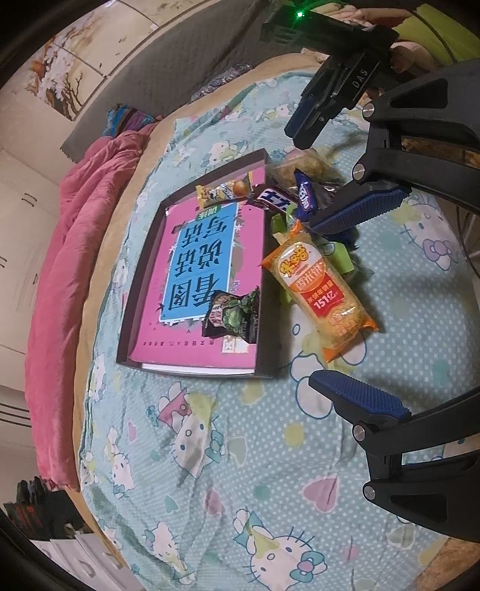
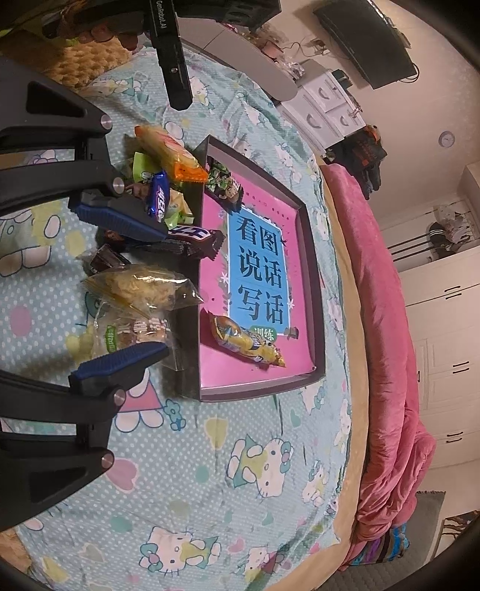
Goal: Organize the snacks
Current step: 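Grasp the orange rice-cracker bag with the left tool while the right tool grasps the clear bread bag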
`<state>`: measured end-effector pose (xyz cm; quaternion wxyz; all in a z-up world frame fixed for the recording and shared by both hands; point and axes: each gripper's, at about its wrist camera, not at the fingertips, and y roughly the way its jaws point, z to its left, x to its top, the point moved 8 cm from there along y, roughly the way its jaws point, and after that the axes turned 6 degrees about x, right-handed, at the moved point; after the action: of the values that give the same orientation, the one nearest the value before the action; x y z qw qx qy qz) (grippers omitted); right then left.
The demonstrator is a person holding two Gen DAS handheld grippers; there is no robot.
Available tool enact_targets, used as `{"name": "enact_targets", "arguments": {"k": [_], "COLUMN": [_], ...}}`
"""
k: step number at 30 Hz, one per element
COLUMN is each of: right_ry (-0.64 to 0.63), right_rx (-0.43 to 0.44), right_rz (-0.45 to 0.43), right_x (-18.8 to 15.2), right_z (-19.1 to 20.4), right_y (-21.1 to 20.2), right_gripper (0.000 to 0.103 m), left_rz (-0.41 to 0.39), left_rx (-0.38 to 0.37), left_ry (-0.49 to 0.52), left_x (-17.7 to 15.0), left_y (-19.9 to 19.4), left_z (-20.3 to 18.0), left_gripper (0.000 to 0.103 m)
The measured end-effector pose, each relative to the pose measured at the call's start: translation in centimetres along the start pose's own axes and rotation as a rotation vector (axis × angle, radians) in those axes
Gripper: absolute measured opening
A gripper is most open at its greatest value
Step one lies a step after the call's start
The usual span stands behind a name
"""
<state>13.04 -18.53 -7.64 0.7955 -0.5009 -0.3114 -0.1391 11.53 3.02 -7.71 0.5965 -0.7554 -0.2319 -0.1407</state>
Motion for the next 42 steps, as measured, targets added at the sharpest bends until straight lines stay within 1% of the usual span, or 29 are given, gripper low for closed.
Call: {"name": "enact_targets", "arguments": {"k": [12, 19, 23, 27, 32, 34, 37, 42], "right_ry": [-0.004, -0.013, -0.005, -0.019, -0.053, -0.067, -0.089, -0.097], "right_rx": [0.008, 0.007, 0.008, 0.009, 0.017, 0.025, 0.034, 0.045], "right_rz": [0.04, 0.072, 0.089, 0.082, 0.066, 0.064, 0.07, 0.089], "right_x": [-0.8, -1.4, -1.8, -1.6, -1.4, -1.3, -1.3, -1.6], "right_z": [0.3, 0.3, 0.0, -0.1, 0.4, 0.7, 1.3, 1.5], "right_y": [0.6, 1.3, 1.8, 2.2, 2.4, 2.6, 3.1, 4.1], "right_gripper": [0.056, 0.056, 0.056, 0.056, 0.056, 0.053, 0.051, 0.05], "left_rz": [0.019, 0.077, 0.09, 0.104, 0.098, 0.091, 0.087, 0.087], "left_rx": [0.005, 0.041, 0.032, 0.026, 0.028, 0.026, 0.035, 0.012], "left_ry": [0.037, 0.07, 0.077, 0.079, 0.086, 0.096, 0.105, 0.108], "left_x": [-0.7, -1.5, -1.6, -2.0, -1.7, -1.6, -1.4, -1.2], "left_y": [0.3, 2.3, 3.1, 3.7, 4.3, 4.6, 5.0, 5.5], "left_z": [-0.2, 0.0, -0.2, -0.4, -0.5, -0.6, -0.3, -0.2], "left_gripper": [0.077, 0.077, 0.077, 0.077, 0.077, 0.077, 0.077, 0.077]}}
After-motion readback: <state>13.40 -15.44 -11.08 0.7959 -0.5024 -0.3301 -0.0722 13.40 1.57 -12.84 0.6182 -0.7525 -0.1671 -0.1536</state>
